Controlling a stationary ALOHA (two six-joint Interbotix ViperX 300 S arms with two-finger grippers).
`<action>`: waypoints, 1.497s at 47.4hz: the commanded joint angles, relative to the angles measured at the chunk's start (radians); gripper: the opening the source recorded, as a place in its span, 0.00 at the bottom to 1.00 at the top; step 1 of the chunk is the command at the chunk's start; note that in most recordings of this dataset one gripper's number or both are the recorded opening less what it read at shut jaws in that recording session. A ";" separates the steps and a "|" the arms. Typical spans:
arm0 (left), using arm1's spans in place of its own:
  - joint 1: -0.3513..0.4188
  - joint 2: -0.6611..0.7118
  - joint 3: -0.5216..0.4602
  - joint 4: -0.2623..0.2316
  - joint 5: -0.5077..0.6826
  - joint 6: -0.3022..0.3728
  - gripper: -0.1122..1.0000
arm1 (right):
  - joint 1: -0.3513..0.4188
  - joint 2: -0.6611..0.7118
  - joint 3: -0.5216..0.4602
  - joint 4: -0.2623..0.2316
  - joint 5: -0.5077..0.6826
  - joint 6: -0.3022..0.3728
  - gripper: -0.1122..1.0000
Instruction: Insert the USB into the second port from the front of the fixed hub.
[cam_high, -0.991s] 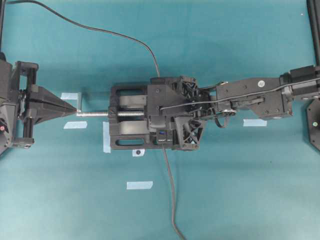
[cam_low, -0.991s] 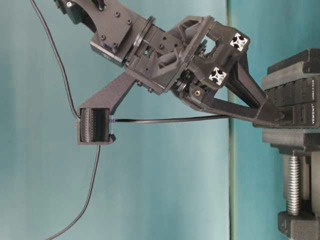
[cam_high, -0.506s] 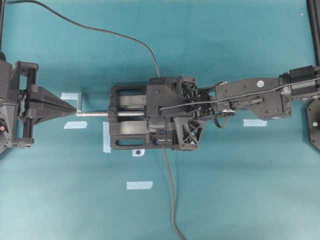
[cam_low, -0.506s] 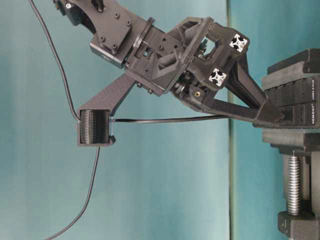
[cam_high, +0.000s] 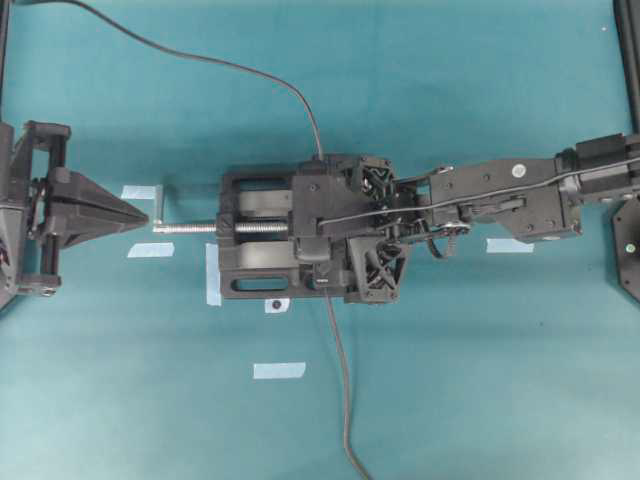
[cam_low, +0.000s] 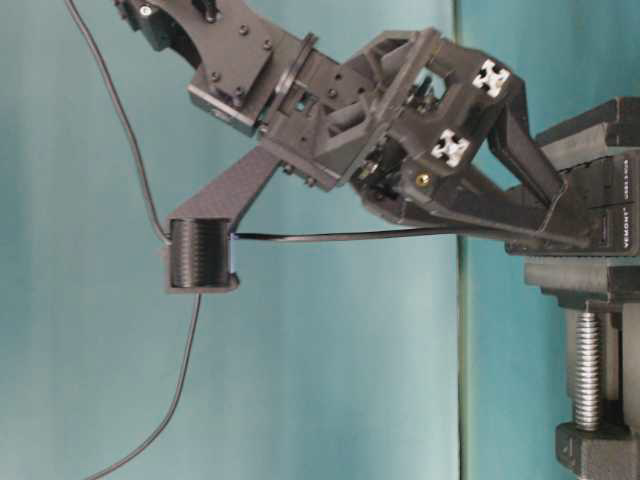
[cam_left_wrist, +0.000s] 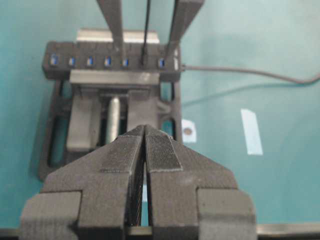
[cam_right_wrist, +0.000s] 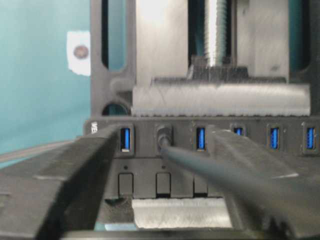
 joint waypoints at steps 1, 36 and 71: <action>0.000 -0.003 -0.009 0.000 -0.009 -0.002 0.10 | 0.000 -0.018 -0.012 0.002 -0.005 0.008 0.83; -0.002 -0.005 -0.011 0.002 -0.009 -0.002 0.10 | -0.008 -0.052 0.002 0.002 -0.003 0.008 0.83; -0.002 -0.005 -0.011 0.000 -0.009 -0.002 0.10 | -0.018 -0.192 0.133 0.015 -0.135 0.052 0.83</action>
